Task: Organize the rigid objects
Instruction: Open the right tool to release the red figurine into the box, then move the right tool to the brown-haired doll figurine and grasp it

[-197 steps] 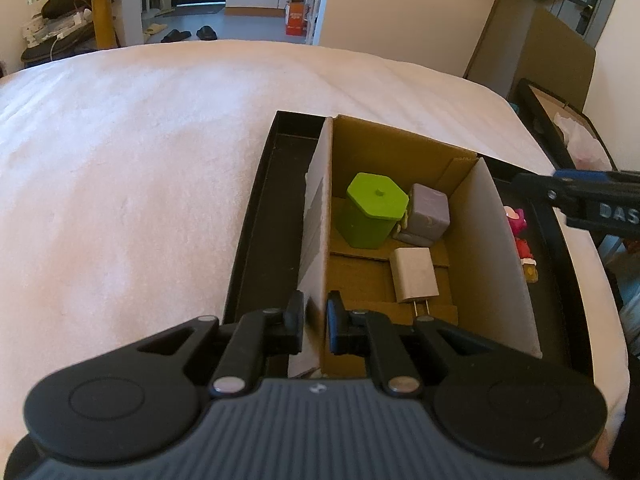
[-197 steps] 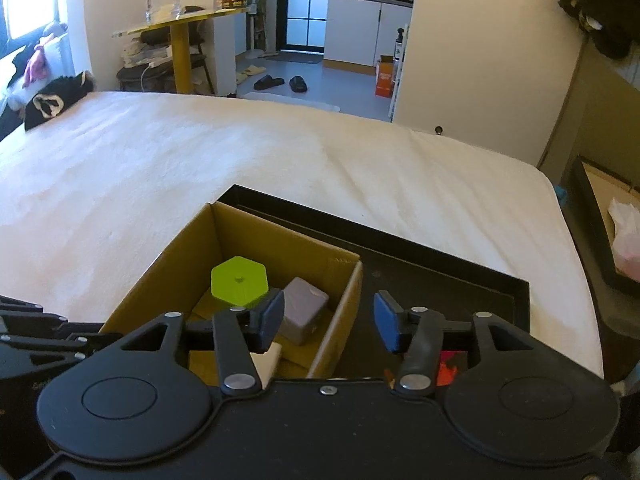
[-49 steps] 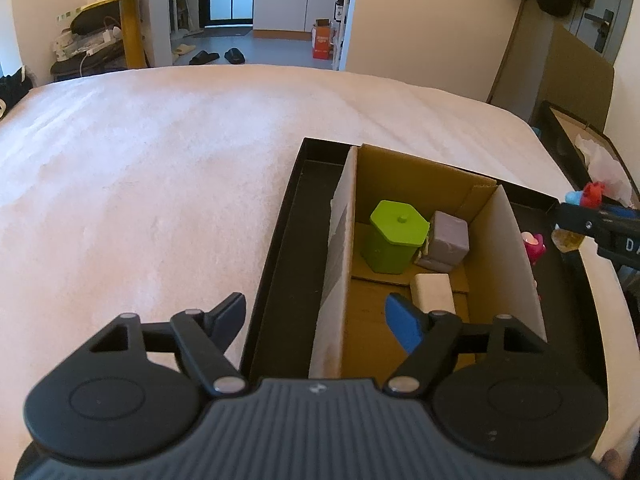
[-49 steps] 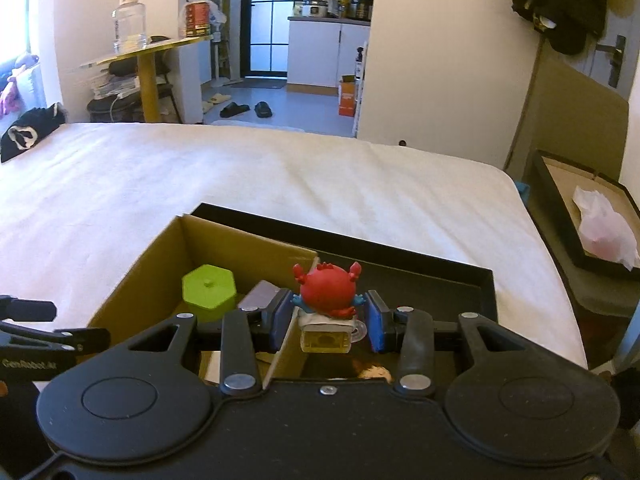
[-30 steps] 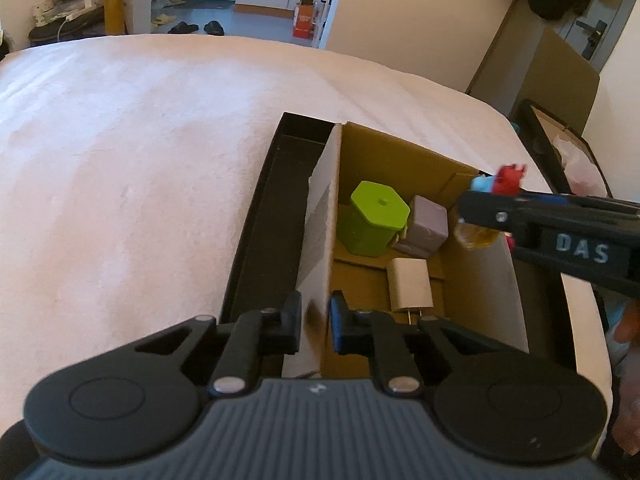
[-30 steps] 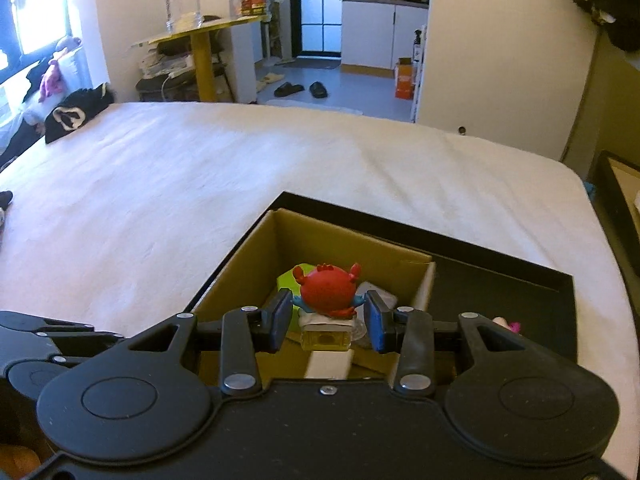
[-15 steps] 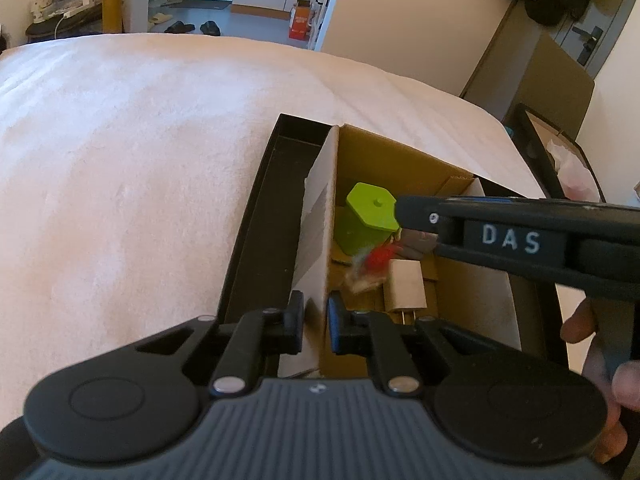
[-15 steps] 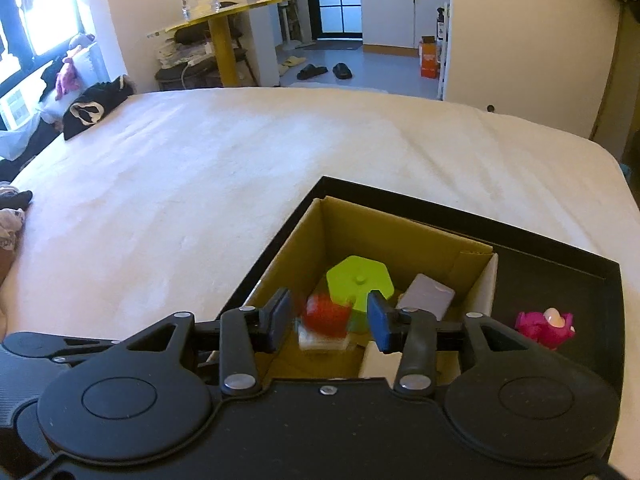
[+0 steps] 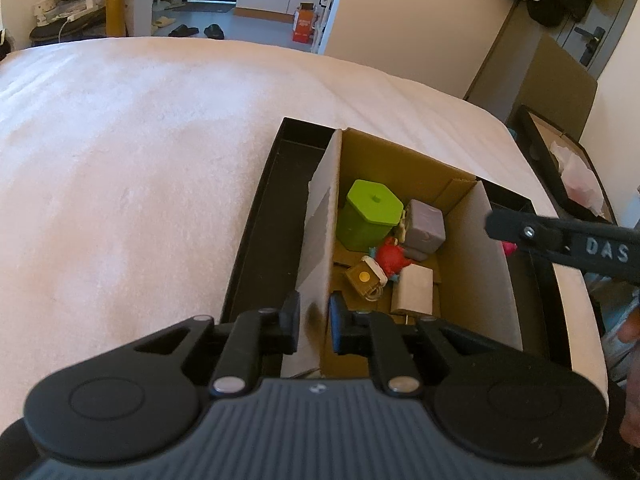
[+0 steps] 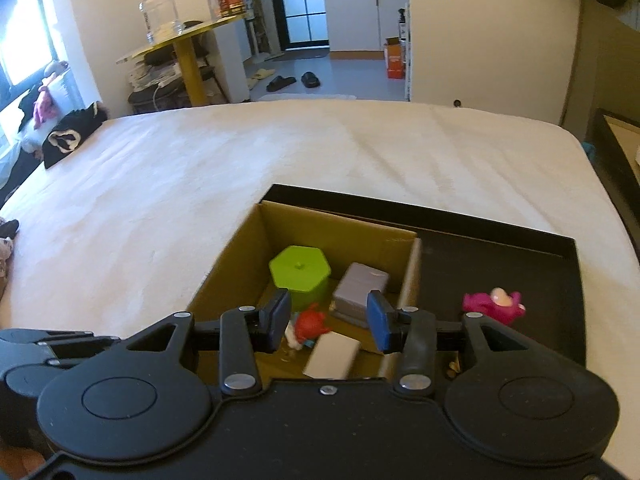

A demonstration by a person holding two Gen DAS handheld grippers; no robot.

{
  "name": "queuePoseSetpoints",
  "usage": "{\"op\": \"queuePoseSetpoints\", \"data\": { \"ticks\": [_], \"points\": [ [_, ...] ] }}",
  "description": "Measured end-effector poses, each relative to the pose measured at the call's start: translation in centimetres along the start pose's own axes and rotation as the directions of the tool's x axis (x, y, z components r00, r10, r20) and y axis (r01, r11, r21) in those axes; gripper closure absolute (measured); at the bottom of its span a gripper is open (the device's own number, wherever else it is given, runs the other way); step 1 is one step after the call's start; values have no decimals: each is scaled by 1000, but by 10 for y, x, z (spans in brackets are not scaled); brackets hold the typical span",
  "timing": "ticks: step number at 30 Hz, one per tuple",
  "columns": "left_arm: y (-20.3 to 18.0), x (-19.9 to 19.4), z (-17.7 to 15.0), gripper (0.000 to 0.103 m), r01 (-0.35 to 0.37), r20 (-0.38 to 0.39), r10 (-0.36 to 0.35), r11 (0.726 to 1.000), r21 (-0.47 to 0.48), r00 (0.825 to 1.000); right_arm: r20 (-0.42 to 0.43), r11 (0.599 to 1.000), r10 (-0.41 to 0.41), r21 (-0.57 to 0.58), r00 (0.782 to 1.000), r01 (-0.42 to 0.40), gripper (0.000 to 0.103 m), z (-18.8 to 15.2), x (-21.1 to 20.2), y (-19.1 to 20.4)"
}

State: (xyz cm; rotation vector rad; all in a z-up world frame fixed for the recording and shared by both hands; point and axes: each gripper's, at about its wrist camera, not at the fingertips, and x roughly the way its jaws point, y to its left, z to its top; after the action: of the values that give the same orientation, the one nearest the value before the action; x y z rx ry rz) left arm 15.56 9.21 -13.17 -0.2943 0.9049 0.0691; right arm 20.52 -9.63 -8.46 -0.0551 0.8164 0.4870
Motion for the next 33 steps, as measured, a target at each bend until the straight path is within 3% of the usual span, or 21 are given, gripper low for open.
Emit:
{"op": "queuePoseSetpoints", "data": {
  "ticks": [2, 7, 11, 15, 19, 33],
  "points": [
    [0, 0, 0, 87, -2, 2, 2, 1000, -2, 1000, -2, 1000, -7, 0, 1000, 7, 58, -2, -1, -4],
    [-1, -2, 0, 86, -16, 6, 16, 1000, 0, 1000, 16, 999, -48, 1, 999, 48, 37, -11, -8, -15],
    [-6, -3, -1, 83, -43, 16, 43, 999, 30, 999, 25, 998, -70, 8, 997, 69, 34, -19, -9, -24],
    [-14, -4, -2, 75, -77, 32, 75, 994, 72, 997, 36, 996, -91, 14, 995, 90, 23, -25, -10, -31],
    [-19, -5, -3, 69, -114, 47, 110, 988, 102, 993, 45, 997, -77, 34, 996, 75, 23, -31, -12, -40],
    [-27, -5, -4, 69, -148, 55, 141, 979, 137, 988, 60, 993, -46, 116, 997, 39, 24, -53, -12, -71]
  ]
}}
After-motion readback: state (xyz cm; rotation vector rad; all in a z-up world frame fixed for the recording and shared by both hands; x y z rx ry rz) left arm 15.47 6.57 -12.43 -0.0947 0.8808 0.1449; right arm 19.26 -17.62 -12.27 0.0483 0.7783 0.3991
